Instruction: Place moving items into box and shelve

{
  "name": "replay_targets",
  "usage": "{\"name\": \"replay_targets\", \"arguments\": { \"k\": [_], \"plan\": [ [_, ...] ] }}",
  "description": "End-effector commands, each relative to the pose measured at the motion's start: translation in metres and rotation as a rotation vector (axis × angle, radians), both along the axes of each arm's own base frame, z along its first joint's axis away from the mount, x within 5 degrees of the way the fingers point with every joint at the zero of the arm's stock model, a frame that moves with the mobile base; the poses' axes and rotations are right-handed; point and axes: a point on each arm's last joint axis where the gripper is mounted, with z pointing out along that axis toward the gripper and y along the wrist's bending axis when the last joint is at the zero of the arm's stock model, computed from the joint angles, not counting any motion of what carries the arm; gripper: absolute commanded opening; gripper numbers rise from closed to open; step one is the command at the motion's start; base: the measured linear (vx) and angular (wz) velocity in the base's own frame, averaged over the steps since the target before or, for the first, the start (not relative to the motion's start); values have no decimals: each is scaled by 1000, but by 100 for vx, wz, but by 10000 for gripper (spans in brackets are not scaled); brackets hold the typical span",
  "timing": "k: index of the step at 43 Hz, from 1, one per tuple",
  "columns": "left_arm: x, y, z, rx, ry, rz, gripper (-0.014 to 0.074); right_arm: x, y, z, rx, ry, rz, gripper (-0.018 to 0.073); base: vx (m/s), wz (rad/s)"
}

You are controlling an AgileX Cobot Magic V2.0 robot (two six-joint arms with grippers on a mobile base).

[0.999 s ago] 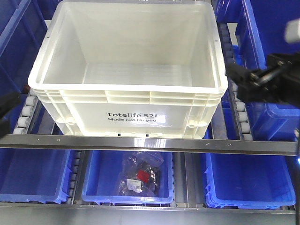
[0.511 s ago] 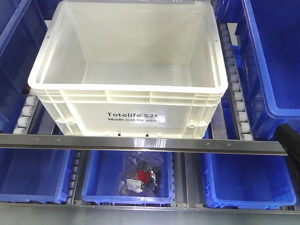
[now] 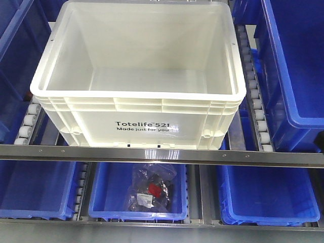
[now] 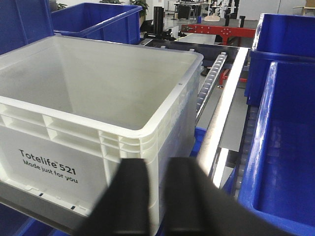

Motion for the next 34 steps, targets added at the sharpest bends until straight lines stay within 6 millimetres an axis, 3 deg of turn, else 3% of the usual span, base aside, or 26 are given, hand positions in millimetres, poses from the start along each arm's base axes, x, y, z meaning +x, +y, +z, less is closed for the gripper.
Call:
{"name": "replay_targets", "arguments": {
  "k": [1,15,34],
  "plan": [
    [1,1,15,-63,-74,18,-9,0,-1,16,26,-97,-8,-14,0,0],
    [-2,-2,8,-38,4,-21,-8,0,-1,16,27,-97,-8,-7,0,0],
    [-1,-1,9,-35,-18,-6,-8,0,-1,16,27,-97,-8,-7,0,0]
  ]
}}
